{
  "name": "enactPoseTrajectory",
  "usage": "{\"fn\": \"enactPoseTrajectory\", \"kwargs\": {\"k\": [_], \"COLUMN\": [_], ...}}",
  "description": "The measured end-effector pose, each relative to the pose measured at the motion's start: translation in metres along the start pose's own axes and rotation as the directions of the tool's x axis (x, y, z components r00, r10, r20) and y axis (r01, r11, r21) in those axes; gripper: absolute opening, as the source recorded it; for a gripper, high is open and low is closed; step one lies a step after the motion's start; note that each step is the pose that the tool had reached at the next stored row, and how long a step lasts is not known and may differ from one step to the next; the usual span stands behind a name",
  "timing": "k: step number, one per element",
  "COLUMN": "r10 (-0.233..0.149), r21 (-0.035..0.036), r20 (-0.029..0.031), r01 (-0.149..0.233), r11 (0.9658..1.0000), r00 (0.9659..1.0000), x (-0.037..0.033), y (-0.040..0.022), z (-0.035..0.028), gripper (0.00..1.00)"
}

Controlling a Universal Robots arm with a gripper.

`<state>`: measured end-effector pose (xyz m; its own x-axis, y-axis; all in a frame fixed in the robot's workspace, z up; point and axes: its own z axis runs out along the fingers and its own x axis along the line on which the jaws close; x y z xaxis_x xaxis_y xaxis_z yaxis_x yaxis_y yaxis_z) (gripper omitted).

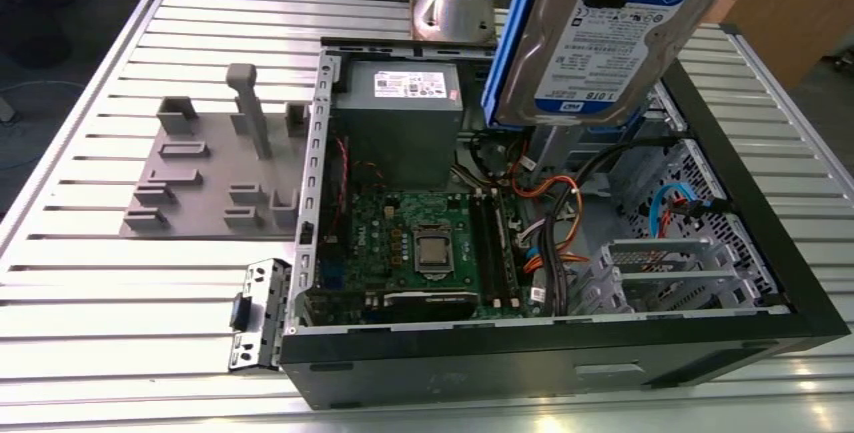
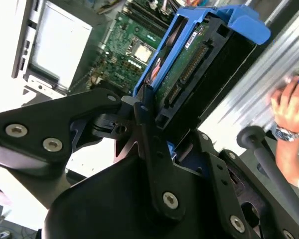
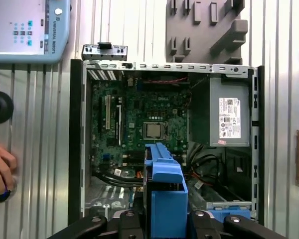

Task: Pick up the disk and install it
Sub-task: 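Pick up the disk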

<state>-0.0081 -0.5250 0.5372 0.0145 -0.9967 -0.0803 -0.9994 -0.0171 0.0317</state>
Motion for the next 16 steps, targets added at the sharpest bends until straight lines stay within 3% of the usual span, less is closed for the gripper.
{"fn": "enactPoseTrajectory", "kwargs": {"k": [1, 3, 9, 16], "r10": [0.000, 0.000, 0.000, 0.000], "r21": [0.0002, 0.0003, 0.0002, 0.0002], "r20": [0.0082, 0.0133, 0.0140, 0.0140], "r01": [0.000, 0.000, 0.000, 0.000], "r11": [1.0000, 1.0000, 1.0000, 1.0000], "r00": [1.0000, 0.9999, 0.9999, 0.9999], "x": [0.0018, 0.0080, 0.0253, 0.0313], "y": [-0.0001, -0.0002, -0.0013, -0.0069], "z": [0.0006, 0.0029, 0.0114, 0.0168], "gripper": [0.36, 0.36, 0.36, 0.36]}}
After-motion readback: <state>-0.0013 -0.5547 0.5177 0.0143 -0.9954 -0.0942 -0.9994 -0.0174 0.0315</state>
